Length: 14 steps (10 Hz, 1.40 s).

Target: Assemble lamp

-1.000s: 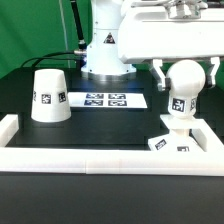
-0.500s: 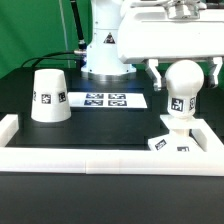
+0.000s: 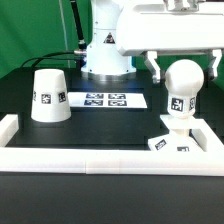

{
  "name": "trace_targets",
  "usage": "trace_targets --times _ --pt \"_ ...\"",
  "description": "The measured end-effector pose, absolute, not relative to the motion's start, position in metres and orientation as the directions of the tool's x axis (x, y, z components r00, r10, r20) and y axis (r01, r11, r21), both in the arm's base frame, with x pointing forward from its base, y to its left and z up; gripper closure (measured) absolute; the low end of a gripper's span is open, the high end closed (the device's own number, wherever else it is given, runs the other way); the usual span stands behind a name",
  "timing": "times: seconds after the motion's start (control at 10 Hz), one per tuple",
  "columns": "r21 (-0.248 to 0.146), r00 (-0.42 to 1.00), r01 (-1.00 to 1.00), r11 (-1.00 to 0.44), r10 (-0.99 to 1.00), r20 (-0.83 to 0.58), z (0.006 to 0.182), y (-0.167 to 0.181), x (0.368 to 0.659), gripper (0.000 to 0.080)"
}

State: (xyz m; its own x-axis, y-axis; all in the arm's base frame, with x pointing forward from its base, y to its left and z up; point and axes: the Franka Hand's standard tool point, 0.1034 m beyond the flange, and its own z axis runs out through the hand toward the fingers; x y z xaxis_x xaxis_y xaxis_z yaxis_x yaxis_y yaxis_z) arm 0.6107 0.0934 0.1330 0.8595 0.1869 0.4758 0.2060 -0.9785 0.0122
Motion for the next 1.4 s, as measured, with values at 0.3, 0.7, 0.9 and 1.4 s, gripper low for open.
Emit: trace_targets --times 0.3,0.7,0.9,1.4 --pt "0.005 0.873 0.206 -0.979 0.186 0.451 0.133 0.092 0.610 0.0101" --pt "-0.044 0.946 0.213 -0.976 0.195 0.258 0.127 0.094 0.608 0.0101" --pt "-0.077 0.970 0.213 -0.974 0.201 0.135 0.128 0.099 0.606 0.0101" --pt "-0.100 0.976 0.220 -0.971 0.218 0.030 0.125 0.097 0.613 0.0101"
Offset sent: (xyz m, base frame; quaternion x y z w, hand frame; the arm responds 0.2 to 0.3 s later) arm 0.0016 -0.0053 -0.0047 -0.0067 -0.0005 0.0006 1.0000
